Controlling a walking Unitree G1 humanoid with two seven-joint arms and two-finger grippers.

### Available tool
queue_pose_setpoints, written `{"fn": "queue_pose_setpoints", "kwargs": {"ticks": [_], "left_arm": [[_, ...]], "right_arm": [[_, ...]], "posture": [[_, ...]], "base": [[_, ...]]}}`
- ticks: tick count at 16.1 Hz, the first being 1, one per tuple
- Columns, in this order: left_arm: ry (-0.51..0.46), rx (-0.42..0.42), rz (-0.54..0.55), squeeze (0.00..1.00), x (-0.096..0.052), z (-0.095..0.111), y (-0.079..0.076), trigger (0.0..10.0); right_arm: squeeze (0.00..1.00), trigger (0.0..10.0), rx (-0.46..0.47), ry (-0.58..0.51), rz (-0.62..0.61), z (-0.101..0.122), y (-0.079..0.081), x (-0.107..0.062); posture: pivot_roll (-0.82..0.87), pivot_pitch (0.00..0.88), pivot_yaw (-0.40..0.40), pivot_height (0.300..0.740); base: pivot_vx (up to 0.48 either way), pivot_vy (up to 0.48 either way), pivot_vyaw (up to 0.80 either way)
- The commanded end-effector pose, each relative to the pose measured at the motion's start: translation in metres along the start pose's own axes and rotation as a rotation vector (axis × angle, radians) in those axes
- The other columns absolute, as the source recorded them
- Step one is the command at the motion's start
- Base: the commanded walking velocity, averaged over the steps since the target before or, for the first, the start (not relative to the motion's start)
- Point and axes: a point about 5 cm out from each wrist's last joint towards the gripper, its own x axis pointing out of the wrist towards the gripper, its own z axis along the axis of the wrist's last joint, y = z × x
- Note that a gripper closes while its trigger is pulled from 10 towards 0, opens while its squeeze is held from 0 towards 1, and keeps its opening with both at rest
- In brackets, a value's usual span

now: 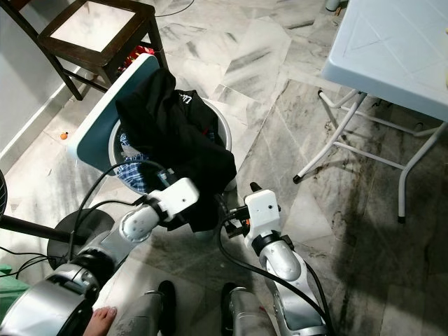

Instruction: Hang hanger

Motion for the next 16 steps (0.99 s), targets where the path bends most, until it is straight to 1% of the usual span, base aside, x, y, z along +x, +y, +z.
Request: {"fn": "queue_pose_setpoints", "kwargs": {"ticks": [1,2,3,4,5,6,7,8,9,10,11,12,13,14,16], "left_arm": [[0.075,-0.057,0.031,0.00,-0.011,-0.017,-0.002,10.0],[0.113,-0.118,0.068,0.56,-0.018,-0.027,-0.002,10.0],[0.125,-0.137,0.087,1.00,-0.021,-0.031,-0.001,10.0],[0.140,-0.167,0.091,1.00,-0.023,-0.034,-0.002,10.0],[0.156,-0.265,0.128,1.00,-0.025,-0.037,-0.001,10.0],[0.147,-0.285,0.131,1.00,-0.025,-0.037,0.000,10.0],[0.130,-0.333,0.132,1.00,-0.025,-0.034,0.001,10.0],[0.118,-0.351,0.147,1.00,-0.025,-0.033,0.004,10.0],[0.088,-0.367,0.183,1.00,-0.025,-0.029,0.010,10.0],[0.067,-0.380,0.213,1.00,-0.026,-0.027,0.013,10.0],[0.036,-0.384,0.266,1.00,-0.029,-0.023,0.019,10.0],[0.006,-0.363,0.286,1.00,-0.032,-0.019,0.021,10.0],[-0.010,-0.377,0.355,1.00,-0.039,-0.017,0.023,10.0],[-0.014,-0.375,0.372,1.00,-0.044,-0.017,0.022,10.0],[-0.023,-0.343,0.356,1.00,-0.051,-0.017,0.018,10.0]], "right_arm": [[0.00,10.0,0.007,0.023,-0.009,-0.007,0.000,-0.004],[0.00,10.0,0.006,0.026,-0.003,-0.007,0.000,-0.003],[0.00,10.0,0.006,0.026,0.001,-0.007,0.001,-0.001],[0.00,10.0,0.005,0.026,0.004,-0.006,0.001,-0.001],[0.00,10.0,0.005,0.025,0.010,-0.006,0.001,0.001],[0.00,10.0,0.006,0.025,0.012,-0.006,0.002,0.001],[0.00,10.0,0.005,0.025,0.019,-0.006,0.003,0.001],[0.00,10.0,0.005,0.026,0.021,-0.007,0.003,0.001],[0.00,10.0,0.006,0.027,0.021,-0.007,0.004,0.001],[0.00,10.0,0.006,0.028,0.022,-0.007,0.003,0.001],[0.00,10.0,0.006,0.029,0.022,-0.008,0.004,0.001],[0.00,10.0,0.006,0.029,0.023,-0.008,0.004,0.001],[0.00,10.0,0.005,0.029,0.024,-0.008,0.004,0.001],[0.00,10.0,0.005,0.029,0.024,-0.008,0.003,0.001],[0.00,10.0,0.005,0.028,0.023,-0.008,0.003,0.002]], "posture": [[-0.09,0.285,0.007,0.740],[-0.08,0.284,0.004,0.740],[-0.08,0.283,0.002,0.740],[-0.07,0.282,0.000,0.740],[-0.07,0.283,-0.003,0.740],[-0.06,0.283,-0.003,0.740],[-0.06,0.284,-0.004,0.740],[-0.06,0.285,-0.003,0.740],[-0.06,0.283,-0.003,0.740],[-0.06,0.283,-0.003,0.740],[-0.06,0.281,0.000,0.740],[-0.06,0.281,0.000,0.740],[-0.06,0.279,0.001,0.740],[-0.05,0.276,0.005,0.740],[-0.05,0.274,0.005,0.740]], "base": [[0.000,0.000,0.00],[0.000,0.000,0.00],[0.000,0.000,0.00],[0.000,0.000,0.00],[0.000,0.000,0.00],[0.000,0.000,0.00],[0.000,0.000,0.00],[0.000,0.000,0.00],[0.000,0.000,0.00],[0.000,0.000,0.00],[0.000,0.000,0.00],[0.000,0.000,0.00],[0.000,0.000,0.00],[0.000,0.000,0.00],[0.000,0.000,0.00]]}}
